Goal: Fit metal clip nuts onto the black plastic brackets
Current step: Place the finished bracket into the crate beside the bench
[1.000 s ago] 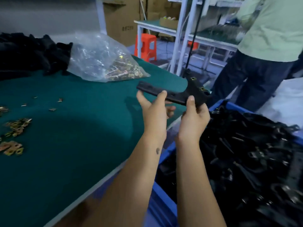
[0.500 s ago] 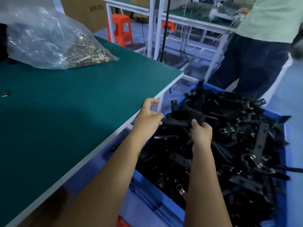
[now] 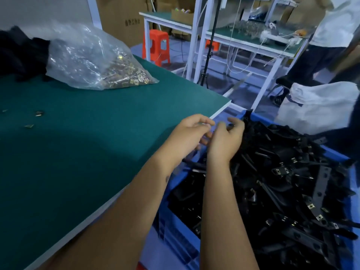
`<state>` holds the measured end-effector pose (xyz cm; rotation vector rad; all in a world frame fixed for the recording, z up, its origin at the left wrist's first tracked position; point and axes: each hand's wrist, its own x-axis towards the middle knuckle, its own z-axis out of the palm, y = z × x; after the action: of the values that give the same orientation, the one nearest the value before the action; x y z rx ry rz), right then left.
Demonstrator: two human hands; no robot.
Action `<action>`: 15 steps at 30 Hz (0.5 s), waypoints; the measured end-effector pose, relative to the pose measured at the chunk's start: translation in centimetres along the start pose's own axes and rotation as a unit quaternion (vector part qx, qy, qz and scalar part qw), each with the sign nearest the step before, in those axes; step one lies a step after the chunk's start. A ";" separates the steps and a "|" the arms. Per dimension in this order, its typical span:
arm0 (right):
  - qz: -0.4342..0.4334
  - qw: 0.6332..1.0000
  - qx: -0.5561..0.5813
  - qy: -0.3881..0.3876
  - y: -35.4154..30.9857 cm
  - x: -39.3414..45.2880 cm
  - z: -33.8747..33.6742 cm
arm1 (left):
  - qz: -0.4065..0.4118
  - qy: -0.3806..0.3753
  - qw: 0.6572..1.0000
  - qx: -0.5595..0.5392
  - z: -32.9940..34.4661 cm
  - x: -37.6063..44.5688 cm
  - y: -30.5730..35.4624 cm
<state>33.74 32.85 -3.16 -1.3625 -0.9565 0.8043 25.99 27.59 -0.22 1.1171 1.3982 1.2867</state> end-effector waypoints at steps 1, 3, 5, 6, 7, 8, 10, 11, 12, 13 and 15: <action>-0.017 0.999 0.028 -0.026 -1.5 -0.9 1.6 | 0.018 0.014 1.000 -0.013 -1.1 -0.2 0.8; -0.040 0.993 0.061 -0.095 -4.0 -3.2 4.9 | 0.047 0.074 0.996 -0.029 -4.4 -0.8 2.3; -0.062 0.980 0.068 -0.178 -5.7 -6.3 8.2 | 0.065 0.155 0.985 -0.030 -8.6 -1.9 3.0; -0.072 0.970 0.067 -0.222 -6.3 -8.1 9.9 | 0.069 0.198 0.977 -0.034 -10.9 -2.8 3.1; -0.081 0.958 0.066 -0.268 -6.7 -10.1 11.4 | 0.071 0.241 0.967 -0.038 -13.1 -3.6 3.1; -0.088 0.943 0.061 -0.316 -7.1 -12.1 12.9 | 0.070 0.285 0.955 -0.036 -15.3 -4.6 2.9; -0.111 0.907 0.039 -0.404 -7.7 -16.3 15.4 | 0.064 0.371 0.926 -0.015 -19.4 -6.7 2.4; -0.125 0.887 0.024 -0.444 -7.8 -18.2 16.5 | 0.061 0.412 0.909 -0.002 -21.2 -7.9 2.0; -0.141 0.866 0.004 -0.479 -7.8 -20.1 17.5 | 0.059 0.451 0.890 0.010 -22.8 -9.1 1.5; -0.160 0.847 -0.020 -0.507 -7.8 -21.7 18.3 | 0.057 0.485 0.873 0.021 -24.4 -10.4 0.9; -0.197 0.806 -0.069 -0.554 -7.5 -24.5 19.8 | 0.043 0.535 0.842 0.056 -27.0 -12.9 -0.5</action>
<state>5.11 18.54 1.46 -0.6470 -2.1578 1.2282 1.84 10.04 1.10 0.4677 2.2442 2.0598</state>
